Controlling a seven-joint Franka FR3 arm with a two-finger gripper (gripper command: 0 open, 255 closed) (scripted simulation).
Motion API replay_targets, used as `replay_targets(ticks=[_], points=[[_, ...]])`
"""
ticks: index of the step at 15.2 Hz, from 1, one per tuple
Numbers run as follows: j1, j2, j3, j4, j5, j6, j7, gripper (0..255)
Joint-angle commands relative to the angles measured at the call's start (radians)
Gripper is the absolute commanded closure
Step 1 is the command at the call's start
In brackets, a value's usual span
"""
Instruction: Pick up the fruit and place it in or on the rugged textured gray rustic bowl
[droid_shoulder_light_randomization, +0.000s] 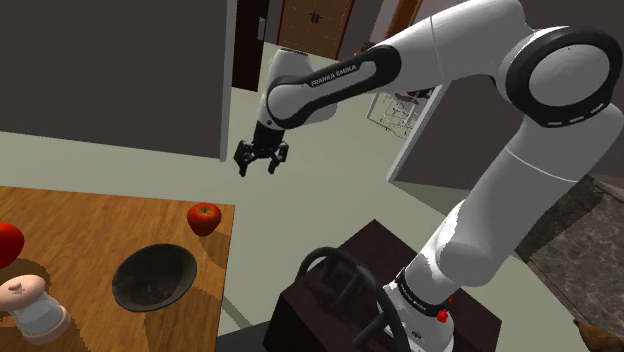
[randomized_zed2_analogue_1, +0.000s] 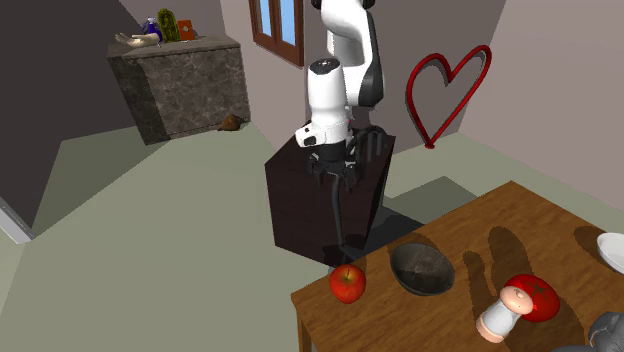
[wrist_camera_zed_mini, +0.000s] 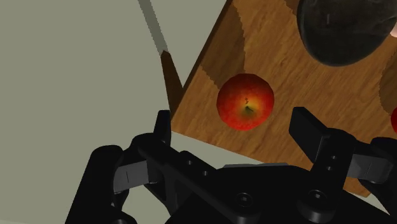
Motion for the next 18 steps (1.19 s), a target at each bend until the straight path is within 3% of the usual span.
replay_targets(ticks=[1, 8, 14, 18], points=[[0.01, 0.081, 0.007, 0.045, -0.019, 0.036, 0.027, 0], [0.06, 0.359, 0.0, 0.245, -0.092, 0.106, 0.109, 0], [0.116, 0.599, -0.024, 0.472, -0.136, 0.113, 0.16, 0], [0.128, 0.655, -0.03, 0.505, -0.143, 0.135, 0.166, 0]])
